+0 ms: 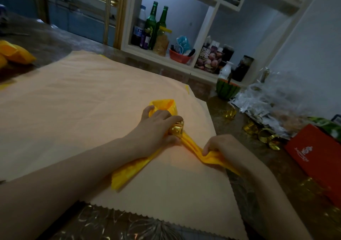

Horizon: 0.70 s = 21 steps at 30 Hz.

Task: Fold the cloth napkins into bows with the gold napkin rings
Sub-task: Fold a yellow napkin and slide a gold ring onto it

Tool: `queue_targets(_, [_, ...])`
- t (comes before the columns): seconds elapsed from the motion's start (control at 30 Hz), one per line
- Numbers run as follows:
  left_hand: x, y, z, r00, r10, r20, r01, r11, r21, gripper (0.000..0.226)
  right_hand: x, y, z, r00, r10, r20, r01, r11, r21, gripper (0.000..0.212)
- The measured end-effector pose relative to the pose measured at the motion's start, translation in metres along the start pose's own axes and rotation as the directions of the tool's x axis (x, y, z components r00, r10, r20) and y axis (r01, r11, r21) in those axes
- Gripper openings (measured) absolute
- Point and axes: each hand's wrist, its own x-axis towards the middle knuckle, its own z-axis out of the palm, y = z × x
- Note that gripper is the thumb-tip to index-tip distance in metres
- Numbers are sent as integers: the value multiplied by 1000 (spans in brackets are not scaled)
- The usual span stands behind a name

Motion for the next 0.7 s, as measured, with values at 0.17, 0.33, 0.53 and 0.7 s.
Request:
queue_targets(0.17, [2, 0, 2, 999, 11, 32, -11, 1000, 14, 54, 8, -2, 26, 815, -479, -327, 350, 855, -381, 11])
queue_targets(0.33, [2, 6, -13, 999, 9, 51, -4, 997, -80, 67, 22, -4, 50, 834, -465, -297, 463, 882, -84, 24])
queue_targets(0.53, [52, -3, -34, 953, -291, -77, 287, 956, -59, 38, 19, -10, 56, 860, -444, -252, 376, 885, -274, 25])
queue_targets(0.7, [83, -8, -6, 884, -430, 185, 400, 899, 178, 43, 19, -7, 63, 837, -483, -255, 331, 820, -467, 28])
